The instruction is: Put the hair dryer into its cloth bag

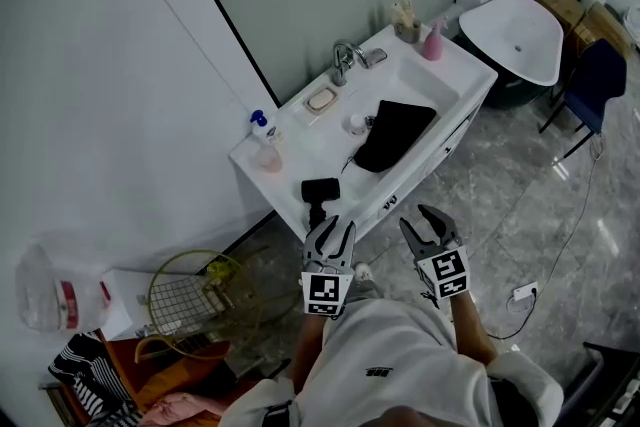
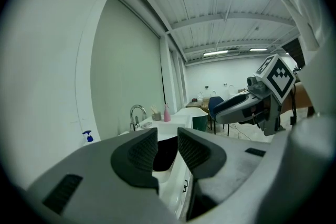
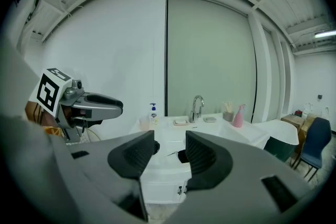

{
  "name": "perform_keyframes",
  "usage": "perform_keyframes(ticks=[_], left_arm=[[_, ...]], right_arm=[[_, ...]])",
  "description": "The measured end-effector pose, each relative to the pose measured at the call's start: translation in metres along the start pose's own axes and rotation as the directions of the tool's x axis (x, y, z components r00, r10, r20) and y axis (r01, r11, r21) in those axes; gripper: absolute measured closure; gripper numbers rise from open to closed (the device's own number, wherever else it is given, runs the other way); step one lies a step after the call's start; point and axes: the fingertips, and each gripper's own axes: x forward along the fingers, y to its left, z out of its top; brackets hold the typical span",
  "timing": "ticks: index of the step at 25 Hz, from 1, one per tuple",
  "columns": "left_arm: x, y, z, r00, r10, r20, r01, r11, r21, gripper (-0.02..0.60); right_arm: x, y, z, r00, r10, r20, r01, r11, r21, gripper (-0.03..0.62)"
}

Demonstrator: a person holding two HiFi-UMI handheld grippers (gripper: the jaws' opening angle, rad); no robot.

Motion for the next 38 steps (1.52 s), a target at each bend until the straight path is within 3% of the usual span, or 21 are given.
perform_keyframes(ticks=[17, 27, 33, 38], left_arm=[[0.052, 0.061, -0.015, 0.992, -0.127, 0.002, 0.127, 0.992, -0.016, 0.454], [0.089, 0.069, -0.023, 0.98, -0.198, -0.017, 0.198, 0.98, -0.014, 0.454], [0.111, 0.07, -0.028, 0.979, -0.202, -0.04, 0.201, 0.979, -0.022, 0.454], [0.129, 0.078, -0.035, 0.984, -0.16, -0.072, 0.157, 0.986, -0.049, 0.454]], right_arm=[[0.078, -0.001, 0.022, 0.996, -0.084, -0.03, 0.083, 0.996, -0.006, 0.396], [0.096, -0.02, 0.012, 0.988, -0.135, -0.081, 0.136, 0.991, 0.004, 0.396], [0.114, -0.031, 0.004, 0.988, -0.105, -0.112, 0.107, 0.994, 0.012, 0.396], [0.144, -0.04, 0.006, 0.991, -0.017, -0.133, 0.017, 1.0, -0.001, 0.396]])
